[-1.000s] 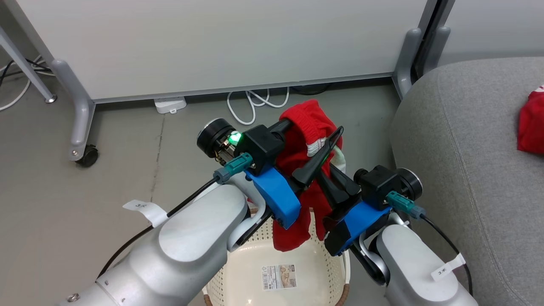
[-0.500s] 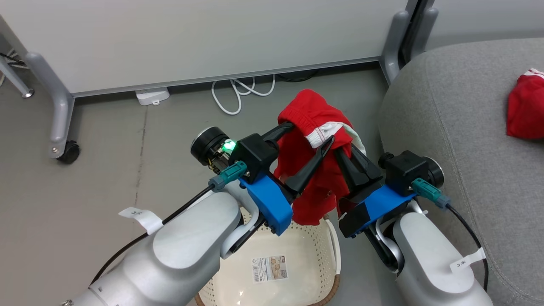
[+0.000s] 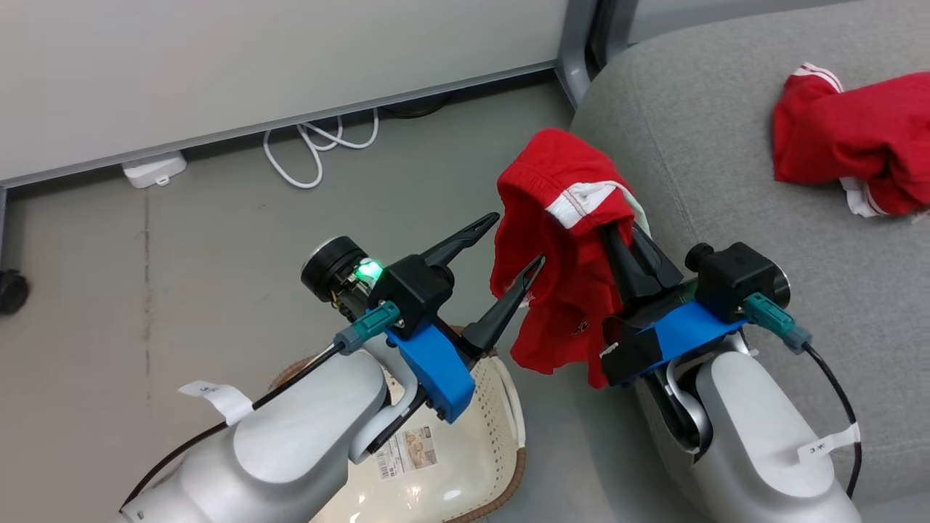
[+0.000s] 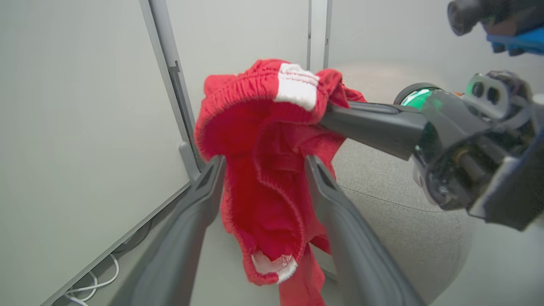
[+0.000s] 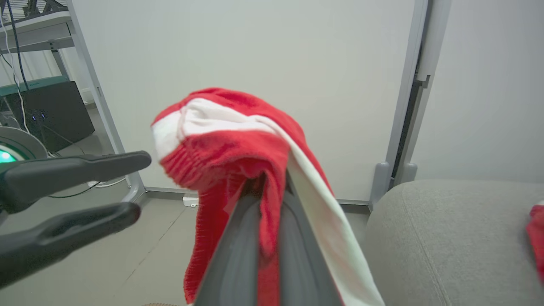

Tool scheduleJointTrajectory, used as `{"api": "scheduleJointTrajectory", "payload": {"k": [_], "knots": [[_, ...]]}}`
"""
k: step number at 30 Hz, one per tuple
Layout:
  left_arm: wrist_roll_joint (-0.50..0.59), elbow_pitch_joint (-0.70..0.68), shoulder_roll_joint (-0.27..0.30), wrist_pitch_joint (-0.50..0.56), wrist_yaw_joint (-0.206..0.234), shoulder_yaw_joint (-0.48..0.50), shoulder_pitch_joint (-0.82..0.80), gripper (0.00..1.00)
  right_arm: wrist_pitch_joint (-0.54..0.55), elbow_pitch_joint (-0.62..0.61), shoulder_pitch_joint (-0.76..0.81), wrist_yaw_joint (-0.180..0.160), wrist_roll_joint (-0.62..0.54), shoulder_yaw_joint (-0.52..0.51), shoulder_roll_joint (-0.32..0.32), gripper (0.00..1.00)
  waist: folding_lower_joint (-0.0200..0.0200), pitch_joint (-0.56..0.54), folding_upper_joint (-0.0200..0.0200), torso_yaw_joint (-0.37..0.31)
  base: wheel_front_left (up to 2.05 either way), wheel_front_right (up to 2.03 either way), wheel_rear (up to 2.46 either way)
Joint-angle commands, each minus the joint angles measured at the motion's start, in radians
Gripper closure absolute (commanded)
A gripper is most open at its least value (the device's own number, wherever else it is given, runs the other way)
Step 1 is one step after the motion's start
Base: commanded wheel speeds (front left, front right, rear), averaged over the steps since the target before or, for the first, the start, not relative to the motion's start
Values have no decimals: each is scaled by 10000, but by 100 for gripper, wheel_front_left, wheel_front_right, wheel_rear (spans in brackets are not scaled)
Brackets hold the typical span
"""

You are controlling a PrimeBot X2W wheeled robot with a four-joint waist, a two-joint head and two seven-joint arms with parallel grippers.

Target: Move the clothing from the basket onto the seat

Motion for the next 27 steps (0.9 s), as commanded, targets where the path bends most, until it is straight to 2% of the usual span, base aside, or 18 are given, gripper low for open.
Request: {"api": "scheduleJointTrajectory", "payload": {"k": [1, 17, 27], "knots": [[87, -82, 87, 28, 74, -2, 48, 0, -40, -107, 144, 5, 32, -83, -1, 100, 0, 121, 0, -337, 0, 0, 0], [273, -584, 377, 62, 227, -282, 192, 0, -40, -854, 848, 4, -52, -1048, 1, 100, 0, 267, 0, -1965, 0, 0, 0], [337, -587, 332, 13, 290, -430, 241, 0, -40, -1218, 1440, 5, -269, -1598, 1, 100, 0, 198, 0, -2552, 0, 0, 0]]}}
